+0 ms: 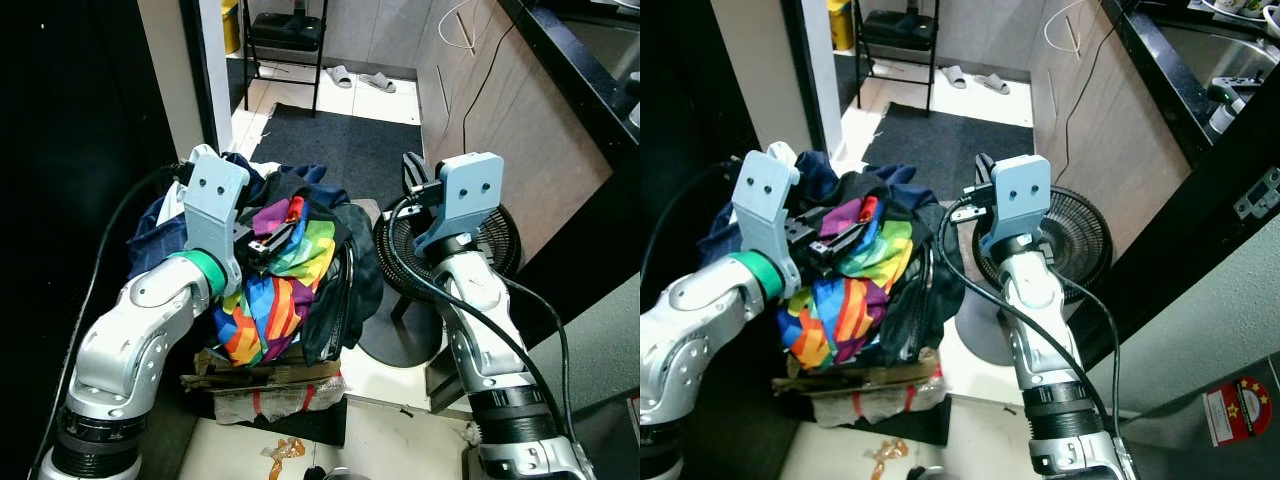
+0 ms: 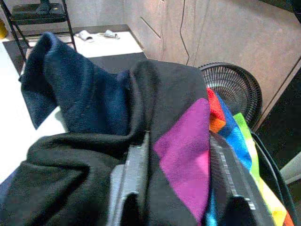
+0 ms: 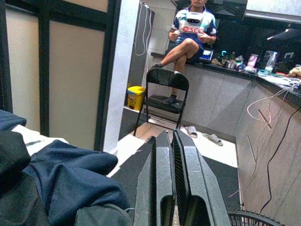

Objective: Clothes washing

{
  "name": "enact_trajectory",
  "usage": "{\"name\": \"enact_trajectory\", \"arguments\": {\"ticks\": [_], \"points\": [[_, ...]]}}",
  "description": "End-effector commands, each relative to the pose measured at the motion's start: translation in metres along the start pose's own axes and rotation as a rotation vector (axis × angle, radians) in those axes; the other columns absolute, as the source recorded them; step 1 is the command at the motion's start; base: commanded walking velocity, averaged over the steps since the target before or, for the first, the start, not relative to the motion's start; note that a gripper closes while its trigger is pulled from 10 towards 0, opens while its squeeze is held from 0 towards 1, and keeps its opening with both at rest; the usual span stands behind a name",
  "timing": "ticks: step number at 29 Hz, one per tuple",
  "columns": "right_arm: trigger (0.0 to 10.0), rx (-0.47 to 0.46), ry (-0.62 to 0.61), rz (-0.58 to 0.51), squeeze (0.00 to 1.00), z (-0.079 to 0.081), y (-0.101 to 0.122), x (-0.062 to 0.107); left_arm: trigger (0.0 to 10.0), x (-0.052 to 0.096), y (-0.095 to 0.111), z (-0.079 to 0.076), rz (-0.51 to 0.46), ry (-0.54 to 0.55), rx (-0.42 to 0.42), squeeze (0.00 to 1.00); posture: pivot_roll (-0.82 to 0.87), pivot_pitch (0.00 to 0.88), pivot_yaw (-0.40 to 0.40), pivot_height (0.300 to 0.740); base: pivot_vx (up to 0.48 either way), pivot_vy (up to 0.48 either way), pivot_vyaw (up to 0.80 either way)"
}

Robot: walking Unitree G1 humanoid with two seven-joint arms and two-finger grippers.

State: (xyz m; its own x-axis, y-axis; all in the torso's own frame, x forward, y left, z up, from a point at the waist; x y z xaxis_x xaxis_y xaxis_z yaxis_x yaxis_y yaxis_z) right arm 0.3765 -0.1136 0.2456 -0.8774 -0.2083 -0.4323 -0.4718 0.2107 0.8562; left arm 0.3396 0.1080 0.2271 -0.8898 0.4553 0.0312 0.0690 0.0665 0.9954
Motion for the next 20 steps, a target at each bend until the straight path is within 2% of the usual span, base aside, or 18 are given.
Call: {"name": "enact_trajectory", "arguments": {"ticks": [1, 12, 13, 14, 15, 17, 19, 20], "points": [[10.0, -0.002, 0.002, 0.015, 0.0, 0.001, -0.003, 0.002, 0.0, 0.0, -0.001, 0.0, 0.004, 0.007, 0.0, 0.0, 0.02, 0.071, -0.038, 0.74, 0.0, 0.0, 0.0], [10.0, 0.001, -0.002, 0.018, 0.0, -0.001, -0.004, 0.003, 0.0, 0.0, 0.009, 0.003, -0.042, 0.033, -0.009, 0.0, 0.02, 0.074, -0.038, 0.74, 0.0, 0.0, 0.0], [10.0, 0.001, -0.002, 0.018, 0.0, -0.001, -0.004, 0.003, 0.0, 0.0, 0.015, 0.005, -0.073, 0.048, -0.05, 0.0, 0.02, 0.074, -0.039, 0.74, 0.0, 0.0, 0.0], [10.0, 0.0, -0.001, 0.017, 0.0, -0.001, -0.004, 0.003, 0.0, 0.0, 0.029, 0.006, -0.135, 0.076, -0.137, 0.0, 0.02, 0.074, -0.04, 0.74, 0.0, 0.0, 0.0], [10.0, 0.0, -0.001, 0.017, 0.0, -0.001, -0.004, 0.003, 0.0, 0.0, 0.029, 0.006, -0.135, 0.076, -0.137, 0.0, 0.02, 0.074, -0.04, 0.74, 0.0, 0.0, 0.0], [10.0, -0.001, -0.001, 0.017, 0.0, -0.001, -0.004, 0.003, 0.0, -0.001, 0.044, 0.006, -0.208, 0.101, -0.238, 0.0, 0.02, 0.074, -0.04, 0.74, 0.0, 0.0, 0.0], [10.0, -0.001, -0.001, 0.017, 0.0, -0.001, -0.004, 0.003, 0.0, -0.001, 0.044, 0.006, -0.208, 0.101, -0.238, 0.0, 0.02, 0.074, -0.04, 0.74, 0.0, 0.0, 0.0], [10.0, -0.003, -0.002, 0.016, 0.0, 0.0, -0.004, 0.002, 10.0, 0.0, 0.074, 0.007, -0.333, 0.152, -0.29, 0.0, 0.02, 0.072, -0.041, 0.74, 0.0, 0.0, 0.0]]}}
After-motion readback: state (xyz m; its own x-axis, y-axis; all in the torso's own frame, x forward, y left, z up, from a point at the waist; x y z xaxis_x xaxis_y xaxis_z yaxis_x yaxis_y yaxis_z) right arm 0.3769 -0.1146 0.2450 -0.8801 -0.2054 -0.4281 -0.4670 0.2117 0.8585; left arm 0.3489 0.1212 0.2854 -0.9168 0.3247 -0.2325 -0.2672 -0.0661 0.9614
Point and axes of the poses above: a point about 5 cm out from each wrist's last joint towards the gripper, its own x axis pointing back from the gripper into the wrist, its own y axis along the axis of the wrist's last joint, z = x × y, the point moved 5 cm from there along -x, pointing out of the wrist towards the gripper, and after that the axes turned 9 degrees about x, right-handed, at the moved point
